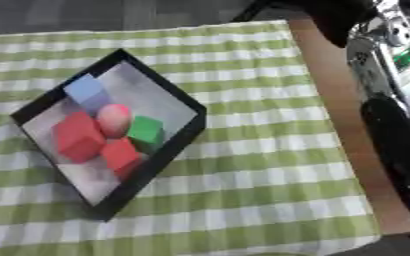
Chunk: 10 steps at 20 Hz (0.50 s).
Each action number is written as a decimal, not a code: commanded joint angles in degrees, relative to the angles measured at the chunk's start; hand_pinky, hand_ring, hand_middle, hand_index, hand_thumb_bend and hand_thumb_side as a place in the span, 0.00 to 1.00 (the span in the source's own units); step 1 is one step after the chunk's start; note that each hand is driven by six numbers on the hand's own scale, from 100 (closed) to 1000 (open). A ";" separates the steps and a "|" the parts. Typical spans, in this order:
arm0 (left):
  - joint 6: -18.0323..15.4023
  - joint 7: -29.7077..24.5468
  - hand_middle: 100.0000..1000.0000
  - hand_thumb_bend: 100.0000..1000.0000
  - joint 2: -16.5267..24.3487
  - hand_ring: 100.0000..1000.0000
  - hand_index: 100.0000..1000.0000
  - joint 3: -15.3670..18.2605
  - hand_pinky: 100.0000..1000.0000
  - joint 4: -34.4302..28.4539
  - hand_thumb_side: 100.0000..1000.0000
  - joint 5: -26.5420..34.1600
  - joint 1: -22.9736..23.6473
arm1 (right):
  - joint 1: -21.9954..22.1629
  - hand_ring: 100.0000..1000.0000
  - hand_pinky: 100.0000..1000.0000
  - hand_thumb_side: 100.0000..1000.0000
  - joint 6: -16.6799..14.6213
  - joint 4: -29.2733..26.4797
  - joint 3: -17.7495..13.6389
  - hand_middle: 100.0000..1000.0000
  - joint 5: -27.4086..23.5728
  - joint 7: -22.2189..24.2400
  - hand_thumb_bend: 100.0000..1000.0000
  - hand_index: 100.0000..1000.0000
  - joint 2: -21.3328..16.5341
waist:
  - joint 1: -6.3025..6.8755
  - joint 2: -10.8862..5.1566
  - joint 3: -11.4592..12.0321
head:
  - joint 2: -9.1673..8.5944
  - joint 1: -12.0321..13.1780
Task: Pick up objects on the table and place them in the box.
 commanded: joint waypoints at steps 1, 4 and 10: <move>-0.53 2.05 0.82 0.31 -1.11 0.75 0.92 2.53 0.83 -0.92 0.61 0.40 1.79 | 0.05 0.77 0.92 0.48 -1.78 -1.04 -0.74 0.66 -0.90 -0.49 0.00 0.82 -0.34 | -0.92 -1.18 0.07 | -0.09 0.37; -1.15 2.96 0.84 0.31 -2.91 0.77 0.93 3.45 0.84 -0.37 0.61 -0.44 3.08 | 0.76 0.81 0.95 0.42 -3.80 -0.73 -0.69 0.70 -1.27 0.54 0.00 0.86 0.66 | -1.02 -1.71 -0.12 | -0.09 0.43; -2.87 2.95 0.85 0.32 -4.59 0.77 0.94 3.94 0.84 0.00 0.51 -1.92 3.86 | 1.71 0.85 0.96 0.17 -5.80 0.24 -0.66 0.76 0.71 3.78 0.26 0.88 2.58 | -0.83 -3.28 -0.39 | -0.09 -0.28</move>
